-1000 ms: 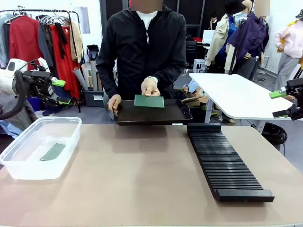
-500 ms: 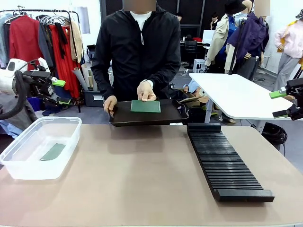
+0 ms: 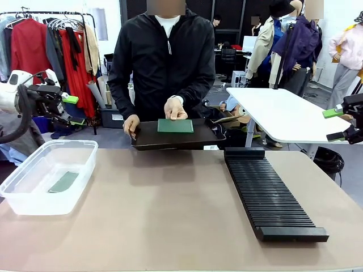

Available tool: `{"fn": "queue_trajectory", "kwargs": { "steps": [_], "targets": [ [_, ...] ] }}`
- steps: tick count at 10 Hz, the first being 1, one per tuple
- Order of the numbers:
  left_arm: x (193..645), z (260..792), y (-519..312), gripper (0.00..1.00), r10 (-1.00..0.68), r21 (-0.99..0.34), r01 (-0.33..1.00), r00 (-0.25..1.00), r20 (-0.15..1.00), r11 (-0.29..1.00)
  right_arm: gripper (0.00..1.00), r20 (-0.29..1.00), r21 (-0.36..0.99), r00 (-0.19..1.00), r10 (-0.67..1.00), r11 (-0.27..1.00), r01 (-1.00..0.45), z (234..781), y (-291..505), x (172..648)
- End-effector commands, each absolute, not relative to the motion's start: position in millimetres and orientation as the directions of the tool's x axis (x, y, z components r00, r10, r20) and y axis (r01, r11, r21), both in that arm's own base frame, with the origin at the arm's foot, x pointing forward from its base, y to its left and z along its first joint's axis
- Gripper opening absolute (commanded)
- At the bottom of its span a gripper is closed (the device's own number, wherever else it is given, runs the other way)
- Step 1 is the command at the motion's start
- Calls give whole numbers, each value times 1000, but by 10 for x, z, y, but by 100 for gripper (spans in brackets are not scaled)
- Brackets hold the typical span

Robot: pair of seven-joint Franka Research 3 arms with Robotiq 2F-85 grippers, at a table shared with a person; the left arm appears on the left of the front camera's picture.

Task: Sort PCBs into racks and boxes based on the side picked up.
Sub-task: Pick up the Blank PCB handed by the Human.

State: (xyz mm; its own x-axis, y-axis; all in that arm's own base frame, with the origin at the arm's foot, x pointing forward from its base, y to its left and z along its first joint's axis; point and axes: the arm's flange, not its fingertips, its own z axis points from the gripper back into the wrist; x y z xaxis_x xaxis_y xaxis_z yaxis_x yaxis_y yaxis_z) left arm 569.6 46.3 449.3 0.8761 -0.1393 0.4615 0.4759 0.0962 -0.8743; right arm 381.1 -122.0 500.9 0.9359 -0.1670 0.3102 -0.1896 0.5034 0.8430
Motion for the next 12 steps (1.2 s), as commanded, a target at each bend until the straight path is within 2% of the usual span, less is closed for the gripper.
{"fn": "queue_trajectory", "kwargs": {
  "steps": [1,12],
  "targets": [
    [5688,4487,462,100,-149,-875,475,876,458,100,100,344,856,917,-203,469,-217,4942,-1091,3890],
    [5688,4487,462,100,-149,-875,475,876,458,100,100,369,885,928,-57,326,-332,4527,-30,4718]
  ]
}}
